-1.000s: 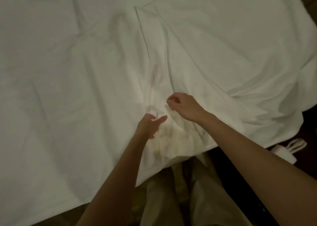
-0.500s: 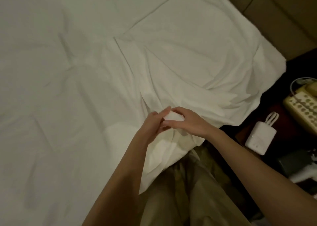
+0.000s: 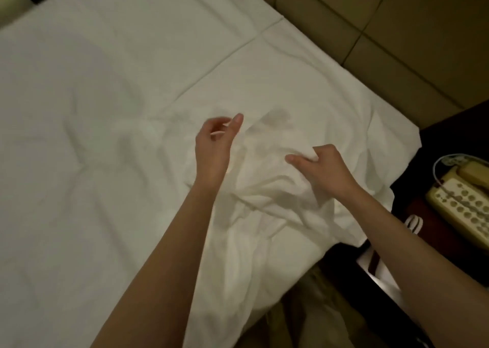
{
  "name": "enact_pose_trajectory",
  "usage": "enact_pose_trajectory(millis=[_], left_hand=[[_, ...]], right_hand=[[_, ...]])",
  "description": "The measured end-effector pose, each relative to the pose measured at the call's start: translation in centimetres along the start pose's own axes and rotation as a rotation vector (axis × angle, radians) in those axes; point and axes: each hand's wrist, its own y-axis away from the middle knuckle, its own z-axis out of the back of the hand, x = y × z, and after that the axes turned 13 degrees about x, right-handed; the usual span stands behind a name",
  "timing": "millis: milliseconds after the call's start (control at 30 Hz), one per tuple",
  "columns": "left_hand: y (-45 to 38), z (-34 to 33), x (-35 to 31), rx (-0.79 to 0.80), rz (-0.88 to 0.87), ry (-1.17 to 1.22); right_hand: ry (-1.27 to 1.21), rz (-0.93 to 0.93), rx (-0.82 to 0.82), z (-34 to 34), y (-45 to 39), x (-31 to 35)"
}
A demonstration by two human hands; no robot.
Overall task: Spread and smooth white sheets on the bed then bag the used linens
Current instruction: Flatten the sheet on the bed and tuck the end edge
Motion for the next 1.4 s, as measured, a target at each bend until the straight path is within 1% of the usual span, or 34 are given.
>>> enact_pose_trajectory(millis=[33, 100, 167, 233, 300, 333, 400, 433, 467, 500, 567, 600, 633, 733, 800, 867, 933, 1033, 1100, 1233, 1300, 1400], left_hand=[[-1.5, -0.1, -0.5, 0.030, -0.041, -0.099], [-4.9, -0.7, -1.1, 0.218, 0.003, -0.251], [-8.5, -1.7, -1.7, 0.405, 0.143, -0.327], [-12.0, -2.8, -1.9, 0.522, 0.298, -0.360], [-15.3, -3.7, -1.4, 0.597, 0.407, -0.300], [-16.7, -4.1, -1.0, 0.642, 0.467, -0.202], [-19.0, -4.5, -0.7, 0.737, 0.512, -0.062], [-20.0, -4.8, -1.0, 0.753, 0.507, -0.056], [-21.0, -4.9, -1.0, 0.708, 0.483, -0.065], [-21.9, -5.0, -1.3, 0.612, 0.431, -0.078], [-24.1, -5.3, -1.8, 0.376, 0.317, -0.125], [-25.2, -5.5, -2.0, 0.294, 0.257, -0.170], [-26.3, -5.9, -2.4, 0.245, 0.209, -0.220], [-30.6, -6.9, -2.9, 0.216, 0.143, -0.362], [-34.4, -7.8, -3.4, 0.222, 0.106, -0.431], [-38.2, -9.2, -4.2, 0.195, 0.108, -0.520], [-41.8, -10.8, -4.9, 0.164, 0.117, -0.572], [-46.2, -12.2, -4.1, 0.145, 0.228, -0.625], [-47.7, -12.3, -2.8, 0.118, 0.259, -0.651], [-49.0, -12.4, -1.3, 0.073, 0.290, -0.660], [-48.9, -12.6, -1.5, 0.063, 0.311, -0.642], [-48.3, -12.5, -1.8, 0.055, 0.309, -0.636]], right_hand=[[-0.008, 0.011, 0.036, 1.3, -1.3, 0.5], [-0.015, 0.035, 0.100, 3.6, -3.9, 1.6], [-0.034, 0.073, 0.156, 5.7, -6.5, 2.7], [-0.068, 0.094, 0.233, 7.7, -8.8, 3.8], [-0.125, 0.097, 0.313, 9.4, -11.1, 4.7], [-0.152, 0.092, 0.339, 10.2, -12.2, 5.1], [-0.162, 0.083, 0.372, 11.7, -14.8, 5.4], [-0.158, 0.075, 0.381, 12.3, -16.1, 5.5], [-0.153, 0.064, 0.385, 12.8, -17.2, 5.7], [-0.146, 0.058, 0.370, 13.3, -18.5, 5.7], [-0.114, 0.053, 0.285, 14.2, -21.3, 5.2], [-0.082, 0.058, 0.231, 14.6, -22.8, 4.8], [-0.062, 0.066, 0.185, 14.9, -24.2, 4.4], [-0.080, 0.071, 0.087, 15.6, -28.5, 3.5], [-0.081, 0.058, -0.020, 16.5, -31.8, 3.2], [-0.065, 0.036, -0.123, 17.6, -35.1, 3.4], [0.015, 0.012, -0.192, 18.1, -38.5, 3.5], [0.198, -0.076, -0.178, 17.2, -42.6, 3.0], [0.267, -0.143, -0.190, 16.5, -44.1, 1.9], [0.398, -0.141, -0.232, 16.0, -44.5, 0.8], [0.406, -0.144, -0.235, 16.3, -43.9, 0.5], [0.275, -0.173, -0.192, 17.2, -41.9, -0.5]])
